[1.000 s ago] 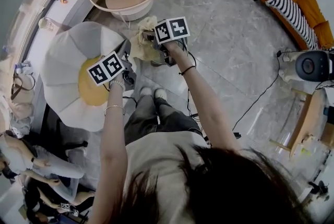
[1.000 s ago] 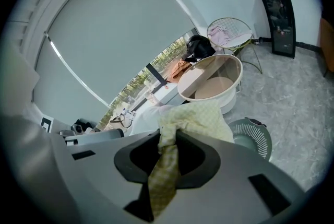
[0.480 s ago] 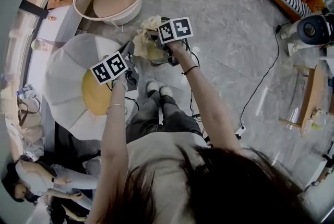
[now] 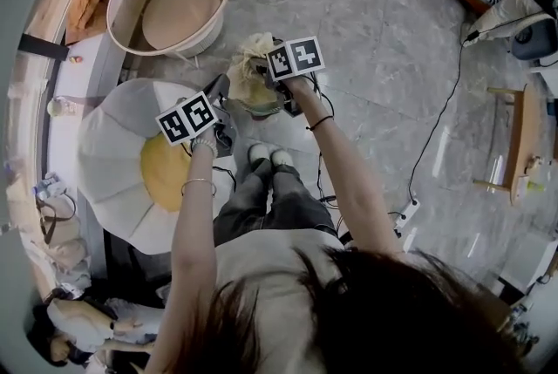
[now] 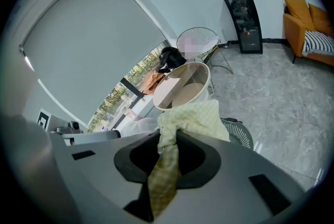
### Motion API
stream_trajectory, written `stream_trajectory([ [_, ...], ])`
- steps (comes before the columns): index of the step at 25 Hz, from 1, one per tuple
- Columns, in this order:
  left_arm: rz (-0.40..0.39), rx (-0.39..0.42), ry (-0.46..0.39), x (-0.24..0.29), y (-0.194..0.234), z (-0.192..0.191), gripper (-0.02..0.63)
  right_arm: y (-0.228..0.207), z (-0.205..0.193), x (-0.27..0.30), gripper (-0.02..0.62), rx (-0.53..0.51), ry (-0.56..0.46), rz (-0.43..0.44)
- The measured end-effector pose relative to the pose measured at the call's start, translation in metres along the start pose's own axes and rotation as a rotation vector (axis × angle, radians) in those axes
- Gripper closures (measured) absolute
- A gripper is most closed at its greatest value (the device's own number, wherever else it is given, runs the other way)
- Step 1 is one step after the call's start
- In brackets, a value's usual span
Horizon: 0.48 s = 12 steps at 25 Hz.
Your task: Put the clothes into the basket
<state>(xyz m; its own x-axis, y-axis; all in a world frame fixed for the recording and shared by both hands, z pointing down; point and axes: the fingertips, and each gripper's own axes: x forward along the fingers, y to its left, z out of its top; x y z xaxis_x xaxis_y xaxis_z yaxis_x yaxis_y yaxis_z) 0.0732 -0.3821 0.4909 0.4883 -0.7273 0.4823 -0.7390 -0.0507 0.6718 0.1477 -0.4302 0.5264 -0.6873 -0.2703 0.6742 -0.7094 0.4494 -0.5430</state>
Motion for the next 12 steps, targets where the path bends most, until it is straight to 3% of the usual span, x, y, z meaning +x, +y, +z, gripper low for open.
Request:
stream_trajectory([
  [6, -0.007, 0.029, 0.054, 0.015, 0.000, -0.004, 0.595, -0.025, -0.001, 0.002, 0.523, 0.022, 0.009, -0.053],
  [12, 0.014, 0.021, 0.092, 0.030, 0.003, -0.014, 0.595, -0.034, 0.002, 0.011, 0.523, 0.023, 0.058, -0.039],
])
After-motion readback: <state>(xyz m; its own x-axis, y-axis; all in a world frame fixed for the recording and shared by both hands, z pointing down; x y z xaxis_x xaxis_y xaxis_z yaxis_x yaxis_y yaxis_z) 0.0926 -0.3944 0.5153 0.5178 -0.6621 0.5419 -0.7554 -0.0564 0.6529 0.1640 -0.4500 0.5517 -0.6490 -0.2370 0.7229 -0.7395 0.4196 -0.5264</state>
